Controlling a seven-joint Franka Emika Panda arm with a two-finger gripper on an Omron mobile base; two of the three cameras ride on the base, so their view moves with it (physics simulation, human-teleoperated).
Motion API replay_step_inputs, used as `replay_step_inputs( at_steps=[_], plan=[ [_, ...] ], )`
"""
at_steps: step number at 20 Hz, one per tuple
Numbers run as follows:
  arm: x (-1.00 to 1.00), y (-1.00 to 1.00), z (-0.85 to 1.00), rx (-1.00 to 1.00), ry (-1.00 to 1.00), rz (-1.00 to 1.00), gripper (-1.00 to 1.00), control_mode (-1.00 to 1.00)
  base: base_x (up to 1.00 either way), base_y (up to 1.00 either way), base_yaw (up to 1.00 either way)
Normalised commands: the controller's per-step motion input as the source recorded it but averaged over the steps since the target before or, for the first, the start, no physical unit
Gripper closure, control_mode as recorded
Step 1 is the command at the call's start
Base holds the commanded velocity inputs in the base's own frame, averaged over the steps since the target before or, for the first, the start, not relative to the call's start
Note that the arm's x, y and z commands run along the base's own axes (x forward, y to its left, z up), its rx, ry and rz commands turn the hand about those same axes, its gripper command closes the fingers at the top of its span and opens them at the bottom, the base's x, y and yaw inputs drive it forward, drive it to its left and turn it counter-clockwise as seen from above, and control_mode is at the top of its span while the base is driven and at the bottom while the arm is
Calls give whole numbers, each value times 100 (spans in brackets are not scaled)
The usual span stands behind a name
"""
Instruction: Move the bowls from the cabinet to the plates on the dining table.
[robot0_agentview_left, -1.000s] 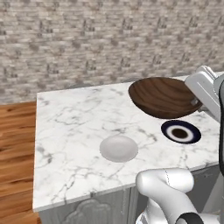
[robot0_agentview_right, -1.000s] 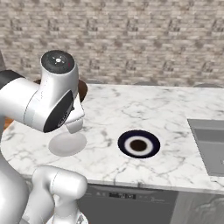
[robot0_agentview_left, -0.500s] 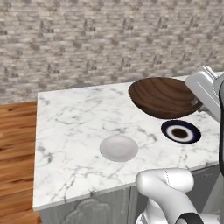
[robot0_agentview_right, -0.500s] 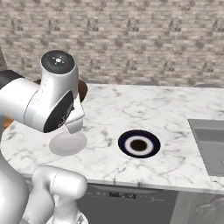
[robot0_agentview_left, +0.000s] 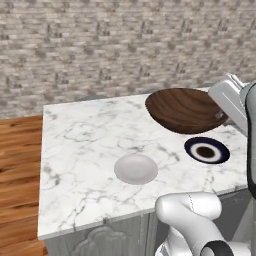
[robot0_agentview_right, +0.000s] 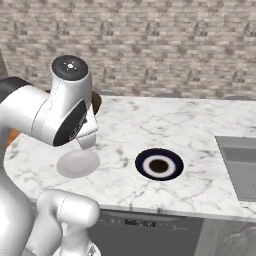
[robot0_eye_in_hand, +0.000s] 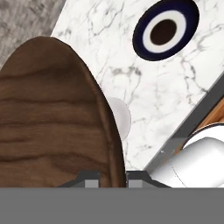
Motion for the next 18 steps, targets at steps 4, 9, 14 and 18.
replay_step_inputs(
  at_steps=[4, 9, 14, 18],
  plan=[
    [38, 15, 0, 0, 9, 0, 100, -100, 0, 0, 0],
    [29, 12, 0, 0, 7, 0, 100, -100, 0, 0, 0],
    [14, 11, -5, 0, 4, 0, 100, -100, 0, 0, 0],
    [12, 3, -17, 0, 1, 0, 100, -100, 0, 0, 0]
  ],
)
